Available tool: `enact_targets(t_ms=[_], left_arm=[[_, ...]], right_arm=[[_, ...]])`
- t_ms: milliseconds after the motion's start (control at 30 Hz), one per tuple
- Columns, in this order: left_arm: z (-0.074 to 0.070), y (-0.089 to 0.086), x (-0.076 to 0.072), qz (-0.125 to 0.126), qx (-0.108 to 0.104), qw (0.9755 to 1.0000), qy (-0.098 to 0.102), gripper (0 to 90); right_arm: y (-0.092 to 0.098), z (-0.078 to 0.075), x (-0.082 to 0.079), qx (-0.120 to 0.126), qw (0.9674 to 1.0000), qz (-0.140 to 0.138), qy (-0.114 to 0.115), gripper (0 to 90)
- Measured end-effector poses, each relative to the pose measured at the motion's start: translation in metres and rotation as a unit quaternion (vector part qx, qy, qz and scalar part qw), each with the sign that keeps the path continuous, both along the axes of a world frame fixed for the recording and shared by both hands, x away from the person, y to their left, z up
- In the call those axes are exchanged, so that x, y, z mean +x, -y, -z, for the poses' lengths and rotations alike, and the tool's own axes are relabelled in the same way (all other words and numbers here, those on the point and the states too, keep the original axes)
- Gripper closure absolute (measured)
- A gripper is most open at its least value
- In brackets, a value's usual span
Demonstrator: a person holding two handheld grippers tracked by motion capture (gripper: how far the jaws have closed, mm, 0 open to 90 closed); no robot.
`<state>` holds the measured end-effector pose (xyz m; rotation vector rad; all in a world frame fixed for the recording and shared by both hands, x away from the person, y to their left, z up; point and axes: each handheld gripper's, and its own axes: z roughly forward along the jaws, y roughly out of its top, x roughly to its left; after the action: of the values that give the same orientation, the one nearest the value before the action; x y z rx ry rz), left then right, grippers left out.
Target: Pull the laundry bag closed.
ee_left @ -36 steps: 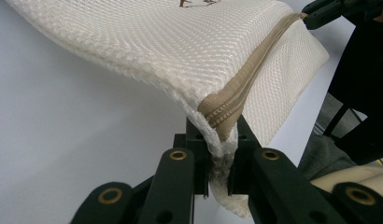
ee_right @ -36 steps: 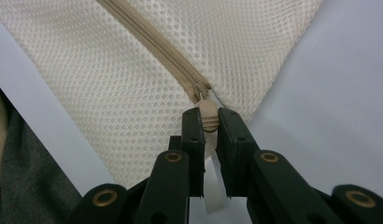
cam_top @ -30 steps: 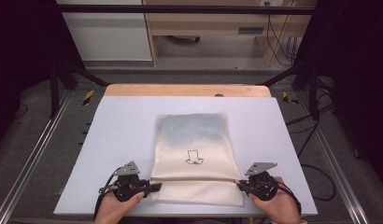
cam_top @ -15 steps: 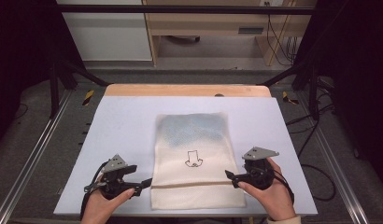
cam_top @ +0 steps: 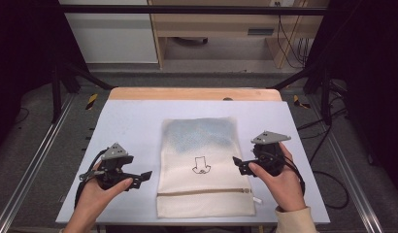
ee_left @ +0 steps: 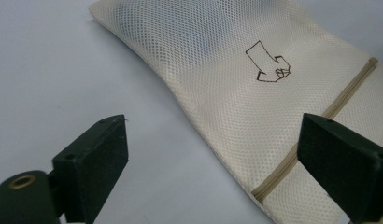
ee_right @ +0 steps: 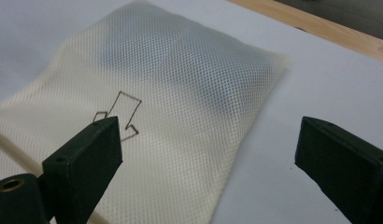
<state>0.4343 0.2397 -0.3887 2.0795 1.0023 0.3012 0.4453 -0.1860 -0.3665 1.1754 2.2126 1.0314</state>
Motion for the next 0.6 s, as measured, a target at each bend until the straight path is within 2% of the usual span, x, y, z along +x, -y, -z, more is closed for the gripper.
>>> enact_targets(t_ms=[100, 200, 333, 600], left_arm=[[-0.004, -0.006, 0.009, -0.018, 0.006, 0.9998, 0.012, 7.7], [-0.006, -0.016, 0.014, -0.031, 0.022, 0.9991, 0.016, 7.4], [-0.002, -0.032, 0.016, -0.054, 0.028, 0.9980, 0.017, 7.3], [0.005, -0.056, 0.019, -0.079, 0.032, 0.9962, 0.017, 6.7]], right_arm=[[-0.001, -0.002, 0.011, 0.002, 1.0000, 0.006, -0.006, 8.3], [0.002, -0.005, 0.023, 0.008, 0.9997, 0.020, -0.008, 8.2], [0.014, -0.004, 0.035, 0.012, 0.9990, 0.042, -0.005, 8.3], [0.039, 0.006, 0.032, 0.012, 0.9972, 0.072, -0.013, 8.1]])
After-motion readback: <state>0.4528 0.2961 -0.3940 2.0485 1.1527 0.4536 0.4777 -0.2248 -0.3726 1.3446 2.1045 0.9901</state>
